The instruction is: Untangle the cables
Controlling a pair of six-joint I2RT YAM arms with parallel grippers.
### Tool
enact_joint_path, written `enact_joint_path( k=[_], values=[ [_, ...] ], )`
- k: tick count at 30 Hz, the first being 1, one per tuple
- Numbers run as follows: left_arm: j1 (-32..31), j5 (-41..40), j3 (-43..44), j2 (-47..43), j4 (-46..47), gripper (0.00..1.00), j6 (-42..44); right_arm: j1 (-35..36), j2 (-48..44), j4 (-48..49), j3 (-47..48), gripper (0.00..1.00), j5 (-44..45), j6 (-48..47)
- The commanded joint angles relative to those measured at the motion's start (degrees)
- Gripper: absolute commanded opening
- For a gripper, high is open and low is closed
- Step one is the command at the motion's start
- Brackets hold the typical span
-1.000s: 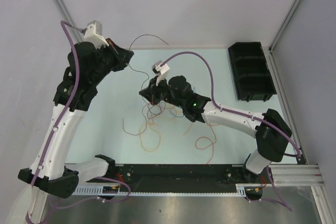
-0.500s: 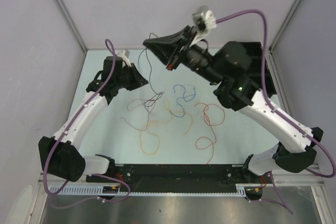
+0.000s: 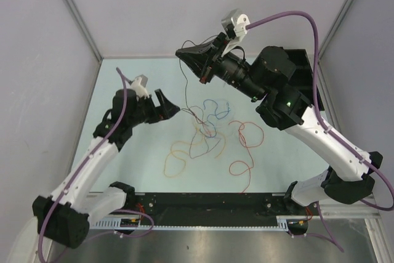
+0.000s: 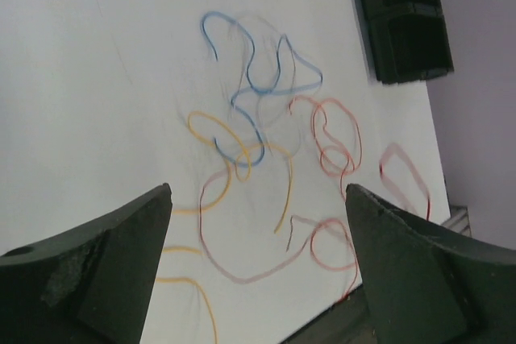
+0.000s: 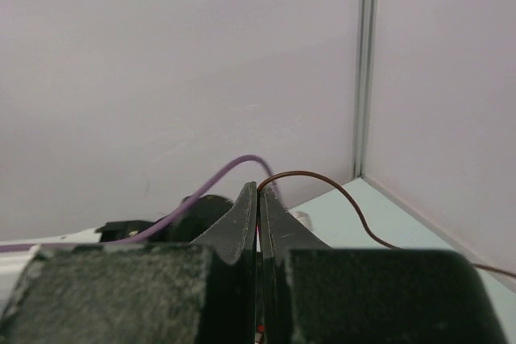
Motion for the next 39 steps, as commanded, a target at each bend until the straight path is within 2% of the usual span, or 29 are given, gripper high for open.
enact_joint_path(
  k=[1,3,6,9,14,20,26,27,29,30,34,35,38,39],
  values=[
    [-2.4,2.0,-14.3,-12.0,13.8,0.94,-5.1,-0.5,-1.5,-0.4,1.2,0.00,3.4,-2.4],
    [-5.5,0.0,-21.8,-18.0,17.9,0.94,-7.4,-1.0,-1.7,-0.9,1.0,0.00,3.8,-2.8],
    [-10.7,-3.1,-29.4,-22.1,26.9,0.94,-8.5,-1.5,-2.2,-1.3,0.7,0.00,4.5,-2.9],
    [-16.0,-6.4,-30.8,-22.7,32.1,0.98,-6.8,-1.9,-1.9,-1.4,0.4,0.00,5.3,-3.6],
    [-24.0,-12.1,-29.0,-16.9,37.3,1.00,-1.7,-1.9,-2.1,-1.9,0.6,0.00,5.3,-3.8],
    [-27.2,-12.6,-27.6,-4.8,48.4,1.00,0.3,-2.0,-2.8,-2.7,0.9,0.00,5.3,-3.8],
    [-32.1,-15.7,-20.4,8.4,56.1,0.95,2.5,-2.2,-3.3,-3.9,1.3,0.00,6.8,-4.3],
    [-32.4,-15.6,-19.5,9.8,57.5,0.77,2.4,-2.3,-3.5,-4.3,1.5,0.00,6.9,-4.3],
    [-32.8,-17.5,-16.3,12.7,57.1,0.24,1.3,-2.5,-3.8,-4.5,1.6,0.00,7.4,-4.6],
    [-32.8,-18.7,-15.3,14.2,54.7,0.01,0.8,-2.6,-4.2,-5.1,1.9,0.00,7.6,-4.9],
    [-32.8,-25.3,-14.1,12.8,46.1,0.00,0.6,-2.9,-4.9,-7.8,3.6,0.00,11.9,-6.9],
    [-32.7,-30.2,-13.7,12.0,43.3,0.00,1.2,-3.0,-5.2,-8.2,3.8,0.00,15.4,-7.6],
    [-30.1,-32.6,-14.3,10.8,33.5,0.00,2.0,-4.5,-7.0,-8.6,6.1,0.00,19.4,-9.3],
    [-27.4,-32.4,-15.0,10.6,32.3,0.00,1.6,-5.7,-7.7,-8.8,6.7,0.00,19.2,-9.9]
  ],
)
